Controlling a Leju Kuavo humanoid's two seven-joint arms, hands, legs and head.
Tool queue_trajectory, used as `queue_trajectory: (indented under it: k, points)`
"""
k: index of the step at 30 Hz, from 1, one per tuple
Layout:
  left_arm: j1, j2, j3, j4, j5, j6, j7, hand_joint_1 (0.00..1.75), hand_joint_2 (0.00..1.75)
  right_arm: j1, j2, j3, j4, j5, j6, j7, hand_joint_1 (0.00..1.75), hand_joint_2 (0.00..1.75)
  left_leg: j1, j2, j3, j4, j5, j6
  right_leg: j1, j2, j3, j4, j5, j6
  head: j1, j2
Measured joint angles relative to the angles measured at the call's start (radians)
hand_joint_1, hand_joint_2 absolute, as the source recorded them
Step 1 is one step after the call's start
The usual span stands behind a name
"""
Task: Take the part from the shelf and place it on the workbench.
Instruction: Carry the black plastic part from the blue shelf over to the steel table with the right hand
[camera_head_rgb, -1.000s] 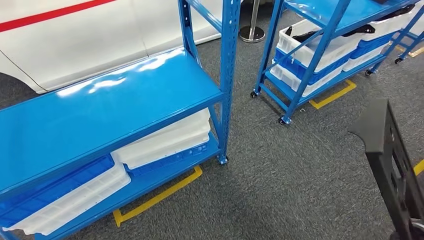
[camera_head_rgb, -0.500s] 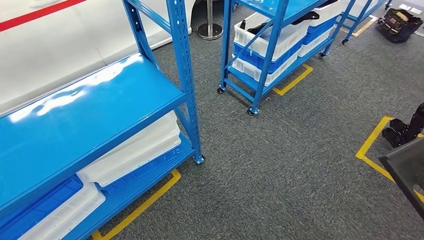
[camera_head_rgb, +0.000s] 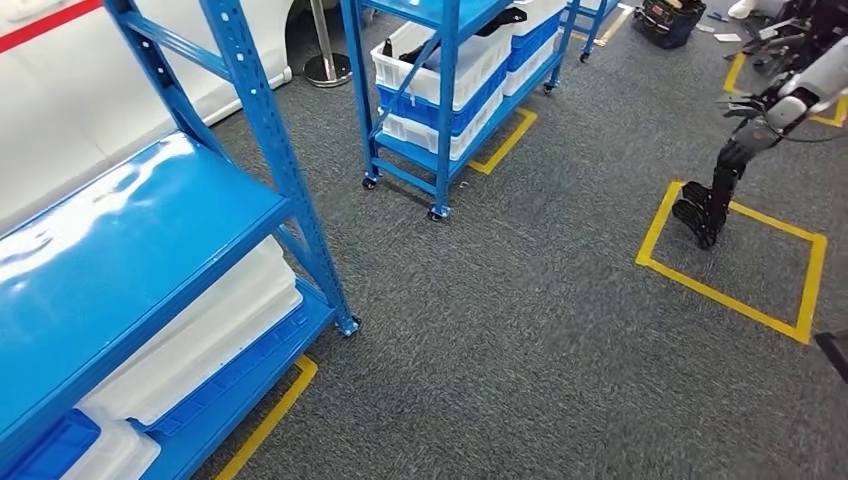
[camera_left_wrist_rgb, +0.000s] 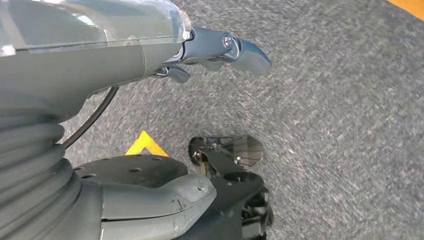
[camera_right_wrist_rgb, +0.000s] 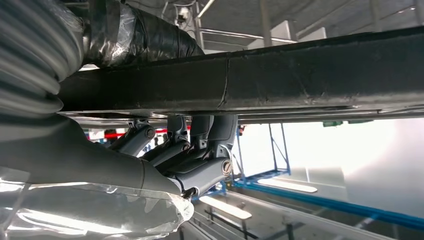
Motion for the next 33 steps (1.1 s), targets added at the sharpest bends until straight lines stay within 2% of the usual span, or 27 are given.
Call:
queue_trajectory:
  k: [1,2,3,5,6,7,8,9,10,12,14,16,17,18,19,20,21,22,23,24,25,27,28,29,31,32,33]
  points:
    - [-0.003,0.0,0.0,0.0,0.0,0.0,0.0,0.0,1.75,-0.004,0.001,-0.011,0.0,0.004,0.003,-0.006,1.75,1.75,0.001,0.004,0.004,0.001,-0.004,-0.006,0.0,0.012,0.0,0.0,0.0,-0.007,-0.001,0.0]
    - [-0.005,0.0,0.0,0.0,0.0,0.0,0.0,0.0,1.75,-0.006,0.001,-0.02,-0.001,0.008,0.004,-0.011,1.75,1.75,0.004,-0.009,0.006,0.007,-0.012,-0.012,-0.002,0.022,0.0,-0.001,0.001,-0.013,-0.001,0.0]
    - [-0.006,0.0,0.0,0.0,0.0,0.001,0.0,0.0,1.75,-0.01,0.001,-0.029,-0.002,0.014,0.005,-0.015,1.75,1.75,0.006,-0.036,0.0,0.027,-0.028,-0.017,-0.003,0.031,0.0,-0.003,0.003,-0.02,-0.001,0.0]
    - [-0.002,0.0,0.0,0.0,0.0,0.001,0.0,0.0,1.75,-0.03,0.002,-0.044,-0.003,0.032,0.005,-0.028,1.75,1.75,0.009,-0.104,-0.049,0.135,-0.092,-0.021,-0.002,0.054,-0.002,-0.004,0.006,-0.03,-0.001,0.0]
    - [0.0,0.0,0.0,0.0,0.0,0.001,0.0,0.0,1.75,-0.041,0.002,-0.052,-0.003,0.043,0.005,-0.036,1.75,1.75,0.01,-0.122,-0.085,0.209,-0.126,-0.02,0.0,0.067,-0.004,-0.003,0.007,-0.034,-0.001,0.0]
    - [0.002,0.0,0.0,0.0,0.0,0.001,0.0,0.0,1.75,-0.05,0.002,-0.061,-0.004,0.053,0.005,-0.046,1.75,1.75,0.01,-0.13,-0.118,0.274,-0.147,-0.018,0.003,0.082,-0.005,-0.003,0.007,-0.036,-0.001,0.0]
    - [0.004,0.0,0.0,0.0,0.0,0.001,0.0,0.0,1.75,-0.058,0.002,-0.071,-0.004,0.063,0.005,-0.055,1.75,1.75,0.01,-0.132,-0.138,0.306,-0.146,-0.015,0.005,0.096,-0.005,-0.002,0.007,-0.037,-0.001,0.0]
    - [0.004,0.0,0.0,0.0,0.0,0.001,0.001,0.0,1.75,-0.066,0.002,-0.085,-0.005,0.072,0.005,-0.064,1.75,1.75,0.009,-0.134,-0.139,0.295,-0.123,-0.011,0.007,0.111,-0.004,-0.001,0.007,-0.037,-0.001,0.0]
    - [0.004,0.0,0.0,0.0,0.0,0.001,0.001,0.0,1.75,-0.075,0.002,-0.099,-0.008,0.081,0.006,-0.072,1.75,1.75,0.009,-0.141,-0.123,0.247,-0.083,-0.005,0.009,0.126,-0.002,-0.001,0.007,-0.037,-0.001,0.0]
    - [0.005,0.001,0.001,0.0,0.0,0.002,0.001,0.0,1.75,-0.091,0.003,-0.126,-0.015,0.093,0.009,-0.086,1.75,1.75,0.008,-0.19,-0.071,0.107,-0.007,0.008,0.009,0.153,-0.002,0.0,0.007,-0.035,-0.001,0.0]
    - [0.006,0.002,0.001,0.0,0.0,0.002,0.001,0.0,1.75,-0.102,0.003,-0.142,-0.022,0.097,0.023,-0.094,1.75,1.75,0.006,-0.227,-0.042,0.031,0.016,0.013,0.005,0.18,-0.009,0.0,0.01,-0.026,-0.001,0.0]
    - [0.003,0.002,0.002,0.0,0.0,0.001,0.002,0.0,1.75,-0.109,0.003,-0.152,-0.03,0.101,0.041,-0.101,1.75,1.75,0.005,-0.212,-0.035,0.017,0.017,0.016,0.001,0.206,-0.017,-0.004,0.018,-0.011,-0.001,0.0]
    - [0.001,0.002,0.002,0.0,0.0,0.001,0.002,0.0,1.75,-0.109,0.003,-0.155,-0.033,0.102,0.049,-0.105,1.75,1.75,0.006,-0.197,-0.031,0.009,0.022,0.02,0.0,0.2,-0.019,-0.002,0.018,-0.006,-0.001,0.0]
    - [0.001,0.002,0.002,0.0,0.0,0.0,0.002,0.0,1.75,-0.111,0.003,-0.157,-0.036,0.103,0.054,-0.107,1.75,1.75,0.007,-0.182,-0.028,0.001,0.027,0.026,0.001,0.176,-0.024,0.008,0.009,-0.002,0.0,0.0]
    - [0.002,0.001,0.003,0.0,0.0,-0.001,0.002,0.0,1.75,-0.115,0.003,-0.157,-0.039,0.104,0.058,-0.109,1.75,1.75,0.009,-0.165,-0.025,-0.007,0.032,0.032,0.004,0.141,-0.04,0.039,-0.013,0.001,0.002,0.0]
    - [0.003,0.001,0.003,0.0,0.0,-0.003,0.002,0.0,1.75,-0.12,0.003,-0.157,-0.04,0.104,0.063,-0.112,1.75,1.75,0.009,-0.148,-0.025,-0.011,0.034,0.035,0.004,0.101,-0.063,0.089,-0.044,0.003,0.003,0.0]
    - [0.005,0.001,0.005,0.0,0.0,-0.005,0.001,0.0,1.75,-0.125,0.002,-0.157,-0.041,0.105,0.068,-0.115,1.75,1.75,0.008,-0.131,-0.025,-0.012,0.034,0.038,0.004,0.076,-0.093,0.152,-0.078,0.007,0.004,0.0]
    - [0.006,0.001,0.006,0.0,0.0,-0.007,0.0,0.0,1.75,-0.129,0.002,-0.157,-0.042,0.105,0.073,-0.118,1.75,1.75,0.007,-0.113,-0.026,-0.012,0.033,0.039,0.002,0.064,-0.121,0.213,-0.104,0.012,0.004,0.0]
    - [0.007,0.001,0.008,0.0,0.001,-0.008,0.0,0.0,1.75,-0.13,0.003,-0.157,-0.042,0.105,0.078,-0.12,1.75,1.75,0.006,-0.097,-0.027,-0.011,0.032,0.038,-0.001,0.06,-0.137,0.247,-0.111,0.016,0.004,0.0]
    - [0.007,0.001,0.01,0.0,0.001,-0.008,-0.001,0.0,1.75,-0.129,0.003,-0.157,-0.043,0.105,0.082,-0.121,1.75,1.75,0.006,-0.081,-0.027,-0.011,0.029,0.037,-0.003,0.056,-0.134,0.247,-0.1,0.019,0.004,0.0]
    - [0.007,0.001,0.011,0.0,0.001,-0.008,-0.001,0.0,1.75,-0.13,0.003,-0.157,-0.044,0.105,0.084,-0.122,1.75,1.75,0.007,-0.066,-0.027,-0.009,0.026,0.034,-0.005,0.048,-0.11,0.206,-0.072,0.022,0.004,0.0]
    - [0.006,0.0,0.013,0.0,0.001,-0.008,-0.001,0.0,1.75,-0.131,0.002,-0.157,-0.048,0.105,0.086,-0.122,1.75,1.75,0.006,-0.04,-0.023,-0.002,0.017,0.025,-0.004,0.01,-0.034,0.074,-0.015,0.023,0.004,0.0]
    - [0.005,0.0,0.015,0.0,0.002,-0.007,-0.001,0.0,1.75,-0.131,0.003,-0.157,-0.05,0.105,0.085,-0.122,1.75,1.75,0.004,-0.029,-0.021,0.002,0.011,0.019,-0.002,-0.005,-0.007,0.024,-0.001,0.019,0.004,0.0]
    - [0.004,0.0,0.016,0.0,0.002,-0.007,-0.001,0.0,1.75,-0.132,0.003,-0.157,-0.05,0.106,0.084,-0.121,1.75,1.75,0.002,-0.019,-0.018,0.005,0.007,0.014,0.001,-0.013,0.005,-0.001,0.003,0.013,0.004,0.0]
    - [0.0,0.0,0.017,0.0,0.002,-0.007,-0.002,0.0,1.75,-0.131,0.003,-0.157,-0.051,0.107,0.082,-0.12,1.75,1.75,0.0,0.001,-0.009,0.006,0.003,0.004,0.006,0.003,0.001,-0.006,0.002,-0.002,0.003,0.0]
    - [-0.003,0.0,0.017,0.0,0.002,-0.007,-0.002,0.0,1.75,-0.13,0.003,-0.157,-0.051,0.107,0.08,-0.12,1.75,1.75,0.002,-0.003,-0.007,0.009,-0.001,-0.002,0.005,0.015,0.0,-0.007,0.003,-0.009,0.003,0.0]
    - [-0.004,0.0,0.017,0.0,0.002,-0.007,-0.003,0.0,1.75,-0.13,0.003,-0.158,-0.052,0.107,0.079,-0.119,1.75,1.75,0.004,-0.022,-0.009,0.021,-0.013,-0.008,0.003,0.026,-0.001,-0.009,0.006,-0.016,0.002,0.0]
